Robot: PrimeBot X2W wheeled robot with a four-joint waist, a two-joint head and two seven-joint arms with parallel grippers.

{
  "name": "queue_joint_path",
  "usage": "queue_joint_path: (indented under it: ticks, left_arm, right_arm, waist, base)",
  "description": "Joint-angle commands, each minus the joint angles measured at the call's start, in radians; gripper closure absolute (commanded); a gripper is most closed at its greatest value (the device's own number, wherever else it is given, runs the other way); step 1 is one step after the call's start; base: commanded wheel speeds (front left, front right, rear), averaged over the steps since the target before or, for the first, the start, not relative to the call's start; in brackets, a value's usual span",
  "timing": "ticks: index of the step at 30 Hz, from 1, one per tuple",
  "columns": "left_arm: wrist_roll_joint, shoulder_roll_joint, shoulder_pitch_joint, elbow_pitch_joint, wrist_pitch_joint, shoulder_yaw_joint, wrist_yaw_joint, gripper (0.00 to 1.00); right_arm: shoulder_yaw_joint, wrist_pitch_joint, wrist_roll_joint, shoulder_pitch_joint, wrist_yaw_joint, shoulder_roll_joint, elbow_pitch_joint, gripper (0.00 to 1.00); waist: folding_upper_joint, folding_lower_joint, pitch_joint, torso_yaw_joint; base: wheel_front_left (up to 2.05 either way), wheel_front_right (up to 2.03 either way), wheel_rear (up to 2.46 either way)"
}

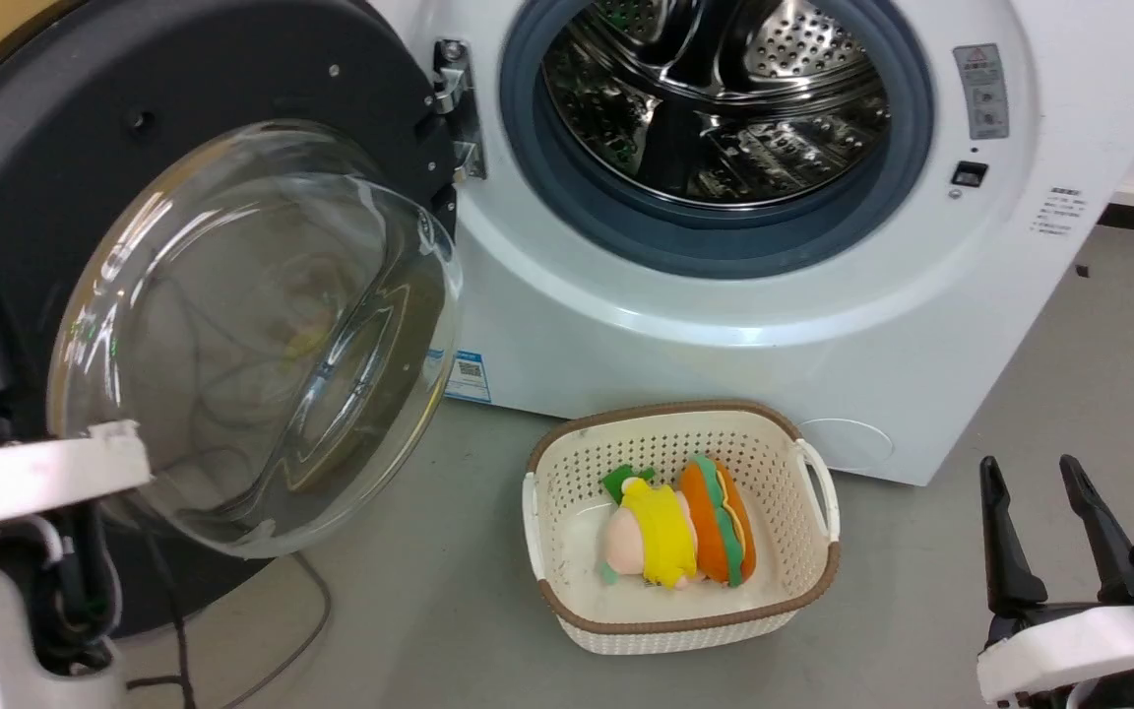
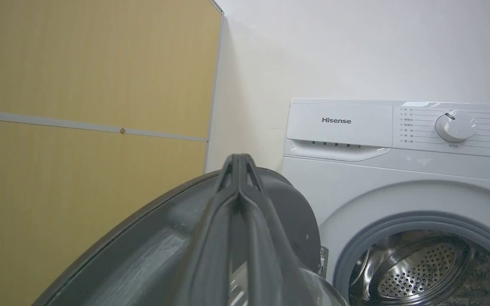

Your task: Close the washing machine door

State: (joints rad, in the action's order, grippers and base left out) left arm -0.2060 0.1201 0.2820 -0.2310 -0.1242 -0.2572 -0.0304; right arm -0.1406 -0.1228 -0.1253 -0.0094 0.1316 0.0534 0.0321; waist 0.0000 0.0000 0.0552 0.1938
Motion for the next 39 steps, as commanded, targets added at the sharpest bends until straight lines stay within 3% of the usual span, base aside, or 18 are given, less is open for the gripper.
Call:
queue_joint_path:
  ticks: [1, 9, 18, 27, 39]
  left_arm:
    - [-0.016, 0.011, 0.023, 0.002, -0.007, -0.016, -0.006, 1.00]
    - [-0.142, 0.068, 0.102, 0.096, -0.009, -0.114, -0.026, 1.00]
    - [-0.305, 0.139, 0.188, 0.245, 0.069, -0.202, -0.032, 1.00]
    - [-0.533, 0.203, 0.247, 0.434, 0.319, -0.261, -0.014, 1.00]
    - [-0.726, 0.271, 0.212, 0.541, 0.620, -0.239, -0.066, 1.00]
  right_arm:
    - [-0.007, -0.009, -0.008, -0.004, 0.000, -0.002, 0.005, 0.00]
    - [-0.025, -0.026, -0.018, -0.005, -0.001, -0.002, 0.026, 0.00]
    - [-0.047, -0.044, -0.030, -0.006, -0.001, -0.002, 0.053, 0.00]
    - [-0.070, -0.063, -0.040, -0.012, -0.001, -0.002, 0.071, 0.00]
    - [-0.106, -0.088, -0.064, -0.020, -0.001, -0.003, 0.095, 0.00]
  waist:
    - [0.0000, 0.0000, 0.004, 0.011]
    - [0.0000, 0.0000, 0.019, 0.056]
    - [0.0000, 0.0000, 0.041, 0.097]
    - [0.0000, 0.0000, 0.063, 0.127]
    - [0.0000, 0.0000, 0.082, 0.164]
  base:
    - [0.00, 0.00, 0.00]
    - [0.00, 0.00, 0.00]
    - [0.00, 0.00, 0.00]
    - [0.00, 0.00, 0.00]
    - [0.00, 0.00, 0.00]
